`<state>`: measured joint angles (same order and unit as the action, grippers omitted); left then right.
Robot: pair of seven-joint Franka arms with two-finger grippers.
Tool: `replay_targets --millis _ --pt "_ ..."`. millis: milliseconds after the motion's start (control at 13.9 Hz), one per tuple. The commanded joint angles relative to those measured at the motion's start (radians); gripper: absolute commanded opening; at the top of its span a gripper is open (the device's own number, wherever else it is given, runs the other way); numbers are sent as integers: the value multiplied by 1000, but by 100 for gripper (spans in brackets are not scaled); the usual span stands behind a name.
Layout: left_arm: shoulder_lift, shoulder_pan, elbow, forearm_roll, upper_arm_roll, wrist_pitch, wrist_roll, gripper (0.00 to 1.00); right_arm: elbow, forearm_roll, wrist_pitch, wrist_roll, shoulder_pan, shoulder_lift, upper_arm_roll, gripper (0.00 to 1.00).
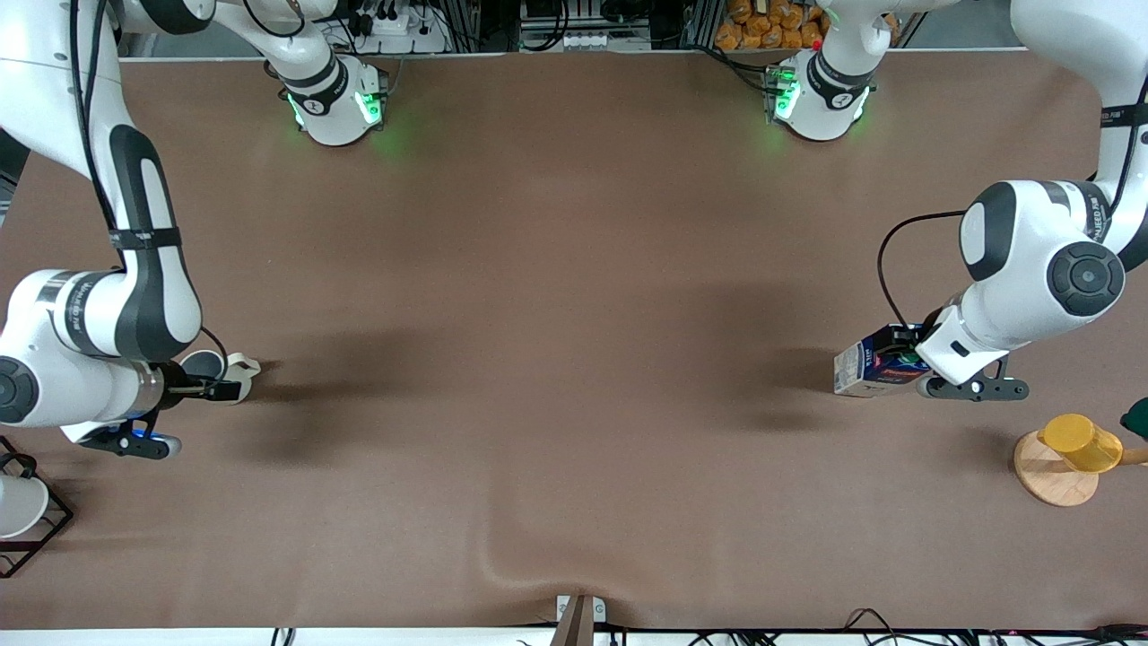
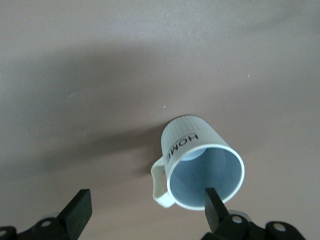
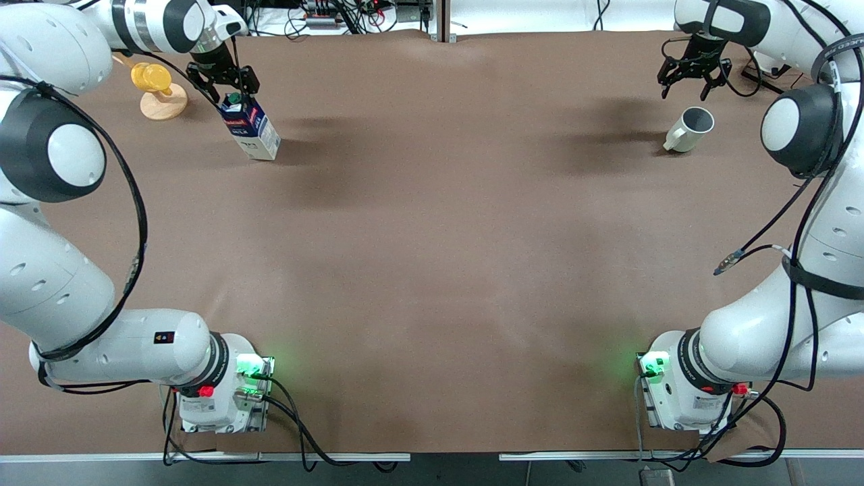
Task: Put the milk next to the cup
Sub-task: 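Close the left gripper on the carton while the right gripper grasps the mug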
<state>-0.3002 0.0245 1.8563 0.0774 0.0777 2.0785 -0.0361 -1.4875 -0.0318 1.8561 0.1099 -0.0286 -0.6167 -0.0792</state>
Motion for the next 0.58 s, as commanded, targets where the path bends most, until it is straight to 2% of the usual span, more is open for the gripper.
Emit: replay_targets --millis 0,216,505 --pt "-14 0 -26 21 0 -3 13 79 6 7 12 17 -24 -24 4 100" --pt "-16 -2 -26 21 0 -3 13 68 -34 7 50 17 -39 -28 4 100" --pt "-23 -5 -37 34 -1 -3 12 64 -92 6 113 17 -45 -28 4 100"
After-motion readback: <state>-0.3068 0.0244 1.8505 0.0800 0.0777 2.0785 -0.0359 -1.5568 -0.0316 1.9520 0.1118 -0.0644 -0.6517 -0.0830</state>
